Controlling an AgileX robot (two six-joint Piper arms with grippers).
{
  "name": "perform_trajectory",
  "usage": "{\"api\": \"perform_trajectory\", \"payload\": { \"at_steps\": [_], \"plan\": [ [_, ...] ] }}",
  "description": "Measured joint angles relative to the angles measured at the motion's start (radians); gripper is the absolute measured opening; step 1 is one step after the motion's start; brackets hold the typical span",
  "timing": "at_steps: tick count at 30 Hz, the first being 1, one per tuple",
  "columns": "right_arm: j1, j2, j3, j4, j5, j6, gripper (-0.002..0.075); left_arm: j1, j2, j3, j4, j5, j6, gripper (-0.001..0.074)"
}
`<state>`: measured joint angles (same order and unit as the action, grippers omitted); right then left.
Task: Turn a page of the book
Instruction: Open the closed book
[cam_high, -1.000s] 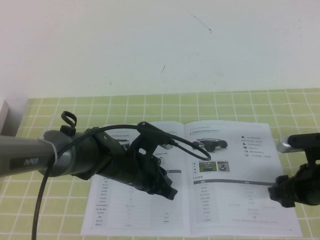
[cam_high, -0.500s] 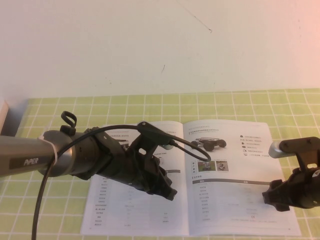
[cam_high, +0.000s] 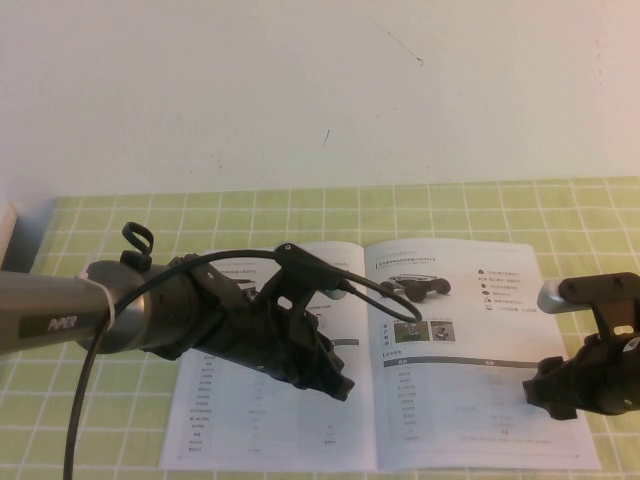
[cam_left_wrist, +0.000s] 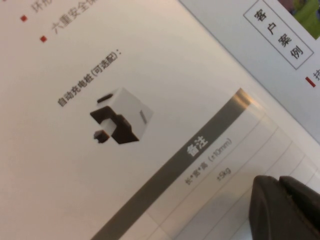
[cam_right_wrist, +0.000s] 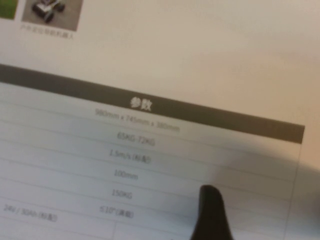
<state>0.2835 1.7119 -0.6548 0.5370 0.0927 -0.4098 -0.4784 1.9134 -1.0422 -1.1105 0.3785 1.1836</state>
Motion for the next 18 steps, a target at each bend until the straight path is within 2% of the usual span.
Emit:
{"api": "perform_trajectory", "payload": {
  "at_steps": [8, 18],
  "plan": [
    [0.0, 0.001, -0.004, 0.004, 0.008, -0.014, 0.0461, 0.0, 0.0, 0.0, 0.0, 0.0, 0.0, -0.0003],
    [0.002, 0.026, -0.079, 0.004, 0.11, -0.041, 0.0461, 0.0, 0.0, 0.0, 0.0, 0.0, 0.001, -0.0003]
  ]
}}
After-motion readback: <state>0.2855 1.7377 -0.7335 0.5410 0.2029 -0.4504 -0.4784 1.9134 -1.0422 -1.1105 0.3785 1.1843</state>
